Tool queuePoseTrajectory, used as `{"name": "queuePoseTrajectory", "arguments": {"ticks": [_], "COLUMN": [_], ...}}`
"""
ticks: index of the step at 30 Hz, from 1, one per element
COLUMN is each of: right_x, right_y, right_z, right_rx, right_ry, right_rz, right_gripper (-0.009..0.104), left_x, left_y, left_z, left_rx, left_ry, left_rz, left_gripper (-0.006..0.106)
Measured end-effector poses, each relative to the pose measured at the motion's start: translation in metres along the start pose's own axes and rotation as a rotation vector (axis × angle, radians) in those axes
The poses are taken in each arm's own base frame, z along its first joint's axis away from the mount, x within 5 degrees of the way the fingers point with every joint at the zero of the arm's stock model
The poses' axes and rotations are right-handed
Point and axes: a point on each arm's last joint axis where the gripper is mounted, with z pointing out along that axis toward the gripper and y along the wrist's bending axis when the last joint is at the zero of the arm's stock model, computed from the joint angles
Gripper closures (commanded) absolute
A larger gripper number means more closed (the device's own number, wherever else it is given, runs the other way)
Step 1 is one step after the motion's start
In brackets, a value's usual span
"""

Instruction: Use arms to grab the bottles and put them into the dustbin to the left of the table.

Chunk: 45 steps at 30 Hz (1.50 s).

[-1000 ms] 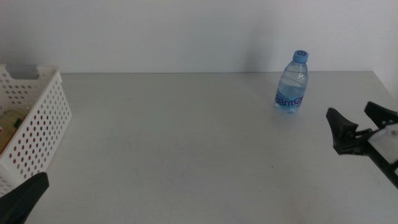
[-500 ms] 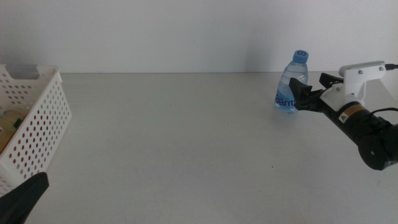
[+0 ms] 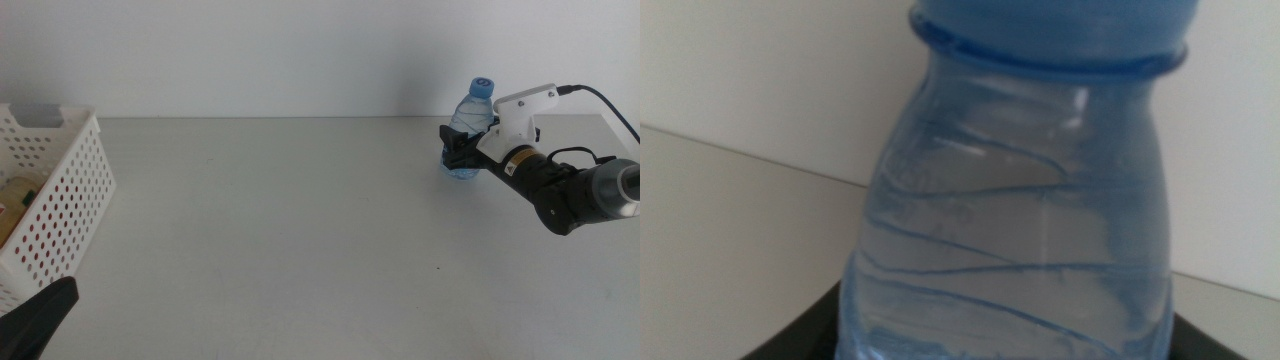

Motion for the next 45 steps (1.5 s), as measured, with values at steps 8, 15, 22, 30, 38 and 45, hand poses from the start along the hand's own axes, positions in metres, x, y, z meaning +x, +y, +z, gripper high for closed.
{"name": "queuePoseTrajectory", "arguments": {"ticks": [8,15,22,30,38,45], "right_x": [-0.024,-0.083,-0.075,-0.037,-0.035,-0.036], "right_y": [0.056,0.177,0.266,0.293,0.295,0.298], "right_z": [0.008,0.019,0.019,0.019,0.019,0.013], "right_rx": [-0.108,-0.392,-0.547,-0.595,-0.605,-0.63], "right_ry": [0.037,-0.102,-0.079,0.0,-0.011,0.026], "right_rz": [0.042,0.001,-0.035,-0.052,-0.063,-0.033], "right_gripper": [0.096,0.096,0.096,0.096,0.043,0.001], "left_x": [0.0,0.0,0.0,0.0,0.0,0.0], "left_y": [0.0,0.0,0.0,0.0,0.0,0.0], "left_z": [0.0,0.0,0.0,0.0,0.0,0.0], "left_rx": [0.0,0.0,0.0,0.0,0.0,0.0], "left_ry": [-0.001,-0.001,-0.001,-0.001,-0.001,-0.001], "left_rz": [0.0,0.0,0.0,0.0,0.0,0.0], "left_gripper": [0.007,0.007,0.007,0.007,0.007,0.007]}}
